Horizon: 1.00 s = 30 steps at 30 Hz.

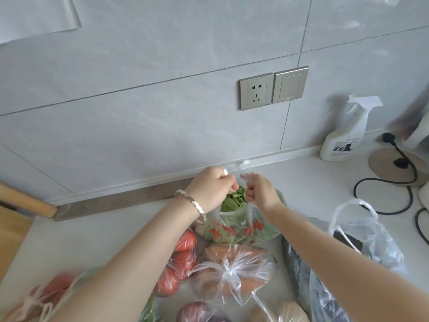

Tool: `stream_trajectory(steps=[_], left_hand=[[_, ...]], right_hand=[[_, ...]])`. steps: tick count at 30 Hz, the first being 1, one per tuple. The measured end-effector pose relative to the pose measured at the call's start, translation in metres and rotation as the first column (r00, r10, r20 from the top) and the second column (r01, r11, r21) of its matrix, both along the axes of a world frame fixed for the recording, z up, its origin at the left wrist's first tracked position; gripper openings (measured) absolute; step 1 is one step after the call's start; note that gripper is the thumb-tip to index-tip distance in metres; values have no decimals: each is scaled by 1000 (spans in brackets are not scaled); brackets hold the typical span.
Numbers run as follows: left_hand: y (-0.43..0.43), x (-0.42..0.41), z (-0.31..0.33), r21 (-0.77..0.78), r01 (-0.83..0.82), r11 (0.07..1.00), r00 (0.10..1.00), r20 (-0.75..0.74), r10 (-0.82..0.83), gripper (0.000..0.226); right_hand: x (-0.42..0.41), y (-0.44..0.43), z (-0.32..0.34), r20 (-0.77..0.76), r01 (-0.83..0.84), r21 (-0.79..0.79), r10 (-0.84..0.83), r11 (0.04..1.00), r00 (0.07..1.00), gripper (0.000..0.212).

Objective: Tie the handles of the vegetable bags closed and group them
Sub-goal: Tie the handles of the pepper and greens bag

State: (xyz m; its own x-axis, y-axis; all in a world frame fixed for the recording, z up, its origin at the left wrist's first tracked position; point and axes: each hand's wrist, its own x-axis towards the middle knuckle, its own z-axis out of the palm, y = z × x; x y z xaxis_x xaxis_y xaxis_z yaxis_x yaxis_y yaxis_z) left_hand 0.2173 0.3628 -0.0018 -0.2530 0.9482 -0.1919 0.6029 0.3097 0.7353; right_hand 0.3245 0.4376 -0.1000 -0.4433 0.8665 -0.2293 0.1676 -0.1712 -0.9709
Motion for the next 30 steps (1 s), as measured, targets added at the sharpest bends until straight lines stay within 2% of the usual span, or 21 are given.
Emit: stream_trajectory(steps=[4, 6, 8, 11, 14, 16, 17, 18, 20, 21, 24, 26, 28, 29, 30], left_hand=[[10, 3, -1, -13, -15, 1000, 986, 168, 17, 29], [16, 2, -4, -37, -37, 999, 963, 265, 46, 27], [20, 0, -10, -40, -67, 997, 914, 398, 78, 25], [29, -7, -11, -50, -120, 992, 818, 560, 127, 23], [39, -22, -18, -89, -173, 981, 774, 604, 191, 21], [43, -33, -30, -123, -242, 962, 736, 624, 265, 15], [42, -36, -37, -143, -258, 955, 742, 605, 291, 13], [39, -38, -44, -165, -249, 954, 789, 538, 299, 19], [29, -35, -56, -170, -161, 972, 943, 263, 202, 41], [23, -32, -62, -143, -104, 984, 985, 123, 122, 43], [9, -22, -76, -21, 27, 999, 998, -54, -28, 16], [4, -20, -81, 39, 26, 999, 978, -209, -17, 31], [2, -20, -89, 154, -3, 988, 965, -257, 43, 31], [1, -21, -93, 189, -25, 982, 976, -208, 65, 29], [-1, -21, -96, 182, -63, 981, 992, -93, 81, 29]], right_hand=[[-6, -5, 4, -81, -77, 25, 79, 997, 994, 45], [-8, -7, 5, -132, -56, 22, 59, 998, 990, 55], [-11, -11, -1, -167, -62, 12, 63, 998, 984, 41], [-12, -20, -3, -216, -207, -24, 198, 978, 956, 20], [-8, -20, -1, -259, -324, -38, 304, 945, 917, 19], [-6, -20, -3, -224, -271, -75, 249, 960, 942, 22], [-6, -18, -6, -210, -228, -86, 207, 970, 956, 25], [-5, -16, -9, -199, -186, -91, 165, 978, 966, 27], [-4, -14, -11, -191, -127, -108, 105, 986, 976, 30], [-3, -12, -11, -190, -108, -125, 83, 986, 978, 31], [-2, -11, -9, -183, -75, -145, 47, 987, 982, 28], [-5, -13, -8, -172, -48, -128, 26, 991, 985, 26], [-6, -14, -7, -159, 5, -111, -22, 994, 987, 25], [-5, -15, -6, -159, 24, -103, -40, 994, 987, 25], [-5, -16, -6, -157, 37, -94, -52, 995, 986, 24]])
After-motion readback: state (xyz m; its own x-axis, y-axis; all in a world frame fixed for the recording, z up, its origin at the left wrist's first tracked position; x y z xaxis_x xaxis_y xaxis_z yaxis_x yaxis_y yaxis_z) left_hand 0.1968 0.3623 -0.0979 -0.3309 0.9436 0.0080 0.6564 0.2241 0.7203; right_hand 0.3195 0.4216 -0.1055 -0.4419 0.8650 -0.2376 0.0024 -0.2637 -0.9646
